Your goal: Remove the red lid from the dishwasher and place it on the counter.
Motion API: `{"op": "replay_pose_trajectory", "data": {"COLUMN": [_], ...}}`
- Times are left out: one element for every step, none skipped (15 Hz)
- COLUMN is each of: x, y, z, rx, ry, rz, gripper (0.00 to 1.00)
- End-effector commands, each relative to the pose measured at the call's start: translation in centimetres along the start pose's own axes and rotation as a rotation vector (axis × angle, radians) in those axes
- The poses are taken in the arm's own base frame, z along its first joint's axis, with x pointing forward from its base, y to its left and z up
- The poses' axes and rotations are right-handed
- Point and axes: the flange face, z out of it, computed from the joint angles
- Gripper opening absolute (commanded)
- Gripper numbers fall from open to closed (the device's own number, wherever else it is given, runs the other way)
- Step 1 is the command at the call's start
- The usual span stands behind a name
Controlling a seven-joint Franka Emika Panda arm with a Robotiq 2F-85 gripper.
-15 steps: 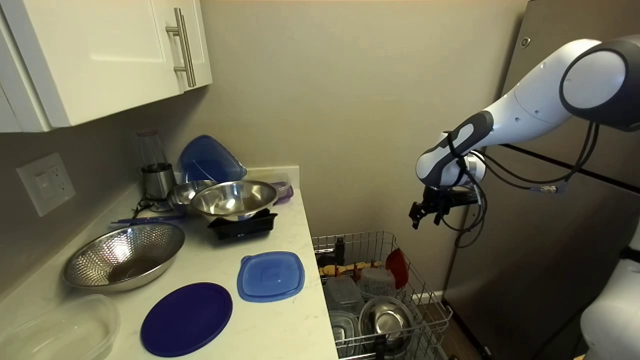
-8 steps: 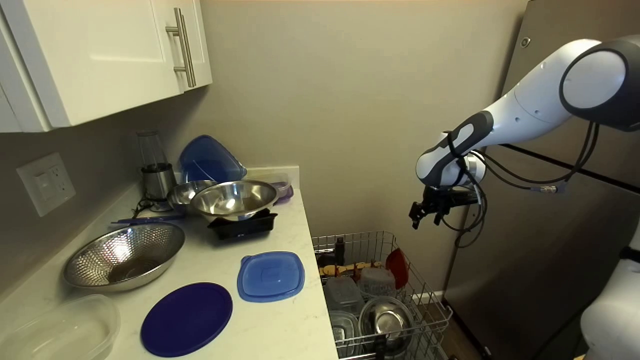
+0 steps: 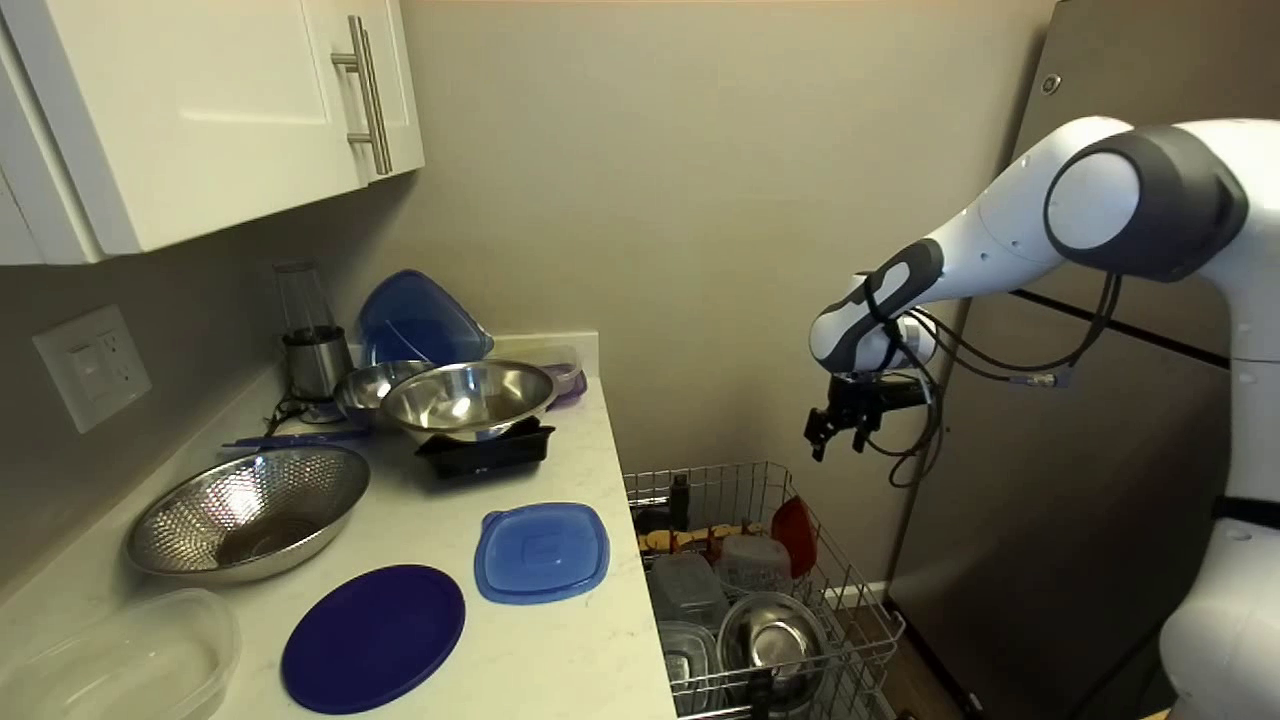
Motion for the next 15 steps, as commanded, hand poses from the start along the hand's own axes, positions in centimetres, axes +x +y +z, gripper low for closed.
{"op": "replay_pose_trajectory", "data": {"x": [4.4, 5.6, 6.6, 7.6, 8.4, 9.2, 9.9, 10.5, 11.0, 11.5, 12.0, 12.5, 13.0, 13.4, 13.8], "y": [0.5, 0.4, 0.4, 0.5, 0.5, 0.4, 0.3, 0.3, 0.2, 0.3, 0.4, 0.4, 0.5, 0.7, 0.8], "z": [2.7, 3.4, 4.1, 4.9, 5.5, 6.0, 6.6, 7.1, 7.7, 8.3, 9.1, 9.8, 10.5, 11.2, 12.0], "rx": [0.003, 0.005, 0.006, 0.016, 0.036, 0.058, 0.076, 0.091, 0.093, 0.092, 0.091, 0.079, 0.068, 0.052, 0.023], "ry": [-0.076, -0.100, -0.122, -0.149, -0.172, -0.197, -0.227, -0.258, -0.285, -0.305, -0.317, -0.322, -0.319, -0.302, -0.283], "rz": [-0.032, -0.041, -0.048, -0.054, -0.063, -0.067, -0.073, -0.076, -0.077, -0.075, -0.071, -0.068, -0.068, -0.071, -0.074], "gripper": [1.00, 1.00, 1.00, 1.00, 1.00, 1.00, 1.00, 1.00, 1.00, 1.00, 1.00, 1.00, 1.00, 1.00, 1.00]}}
